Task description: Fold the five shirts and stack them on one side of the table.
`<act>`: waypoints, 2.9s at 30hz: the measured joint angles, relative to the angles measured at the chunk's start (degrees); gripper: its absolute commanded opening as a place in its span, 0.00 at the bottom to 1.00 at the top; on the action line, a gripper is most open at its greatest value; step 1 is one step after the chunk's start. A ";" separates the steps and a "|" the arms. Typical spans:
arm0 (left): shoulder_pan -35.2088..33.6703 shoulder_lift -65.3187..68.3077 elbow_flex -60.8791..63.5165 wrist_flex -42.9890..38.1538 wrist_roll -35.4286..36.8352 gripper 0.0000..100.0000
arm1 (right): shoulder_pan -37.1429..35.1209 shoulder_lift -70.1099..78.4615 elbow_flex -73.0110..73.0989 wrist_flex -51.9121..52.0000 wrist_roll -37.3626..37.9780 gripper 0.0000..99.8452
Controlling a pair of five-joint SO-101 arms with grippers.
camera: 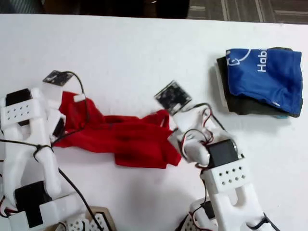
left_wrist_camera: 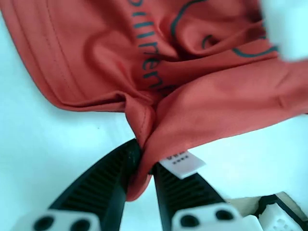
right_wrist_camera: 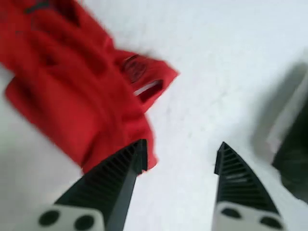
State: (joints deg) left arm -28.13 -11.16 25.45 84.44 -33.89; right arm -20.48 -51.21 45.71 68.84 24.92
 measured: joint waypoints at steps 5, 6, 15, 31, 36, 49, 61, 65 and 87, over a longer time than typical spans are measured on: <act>0.00 0.00 0.18 0.00 0.00 0.03 | 0.62 8.00 1.85 -13.27 -5.54 0.24; 0.00 0.00 0.18 0.00 0.00 0.03 | 0.62 10.99 1.67 -14.33 -6.15 0.26; -2.46 0.00 0.18 0.00 -0.44 0.03 | -4.84 43.08 -16.62 -10.64 -11.34 0.36; -5.01 0.00 0.18 0.00 -3.08 0.03 | -10.73 72.26 -37.10 -5.80 -11.69 0.34; -5.01 0.00 0.18 -0.18 -3.08 0.03 | -10.55 73.93 -38.86 -3.78 -11.69 0.00; -5.01 0.00 0.18 -3.34 -3.08 0.03 | 0.97 74.37 -48.53 -2.81 -7.82 0.02; -1.67 0.00 0.26 -9.23 -3.25 0.03 | 9.85 75.16 -70.77 -0.35 -1.85 0.13; -0.44 0.00 0.26 -10.90 -3.08 0.03 | 10.46 75.16 -73.49 1.49 -1.85 0.26; 0.97 0.09 7.47 -16.88 4.75 0.03 | 0.70 62.15 -74.55 31.21 -1.85 0.24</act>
State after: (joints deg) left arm -27.16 -11.08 32.92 67.56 -29.14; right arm -19.78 10.95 -28.84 100.04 23.08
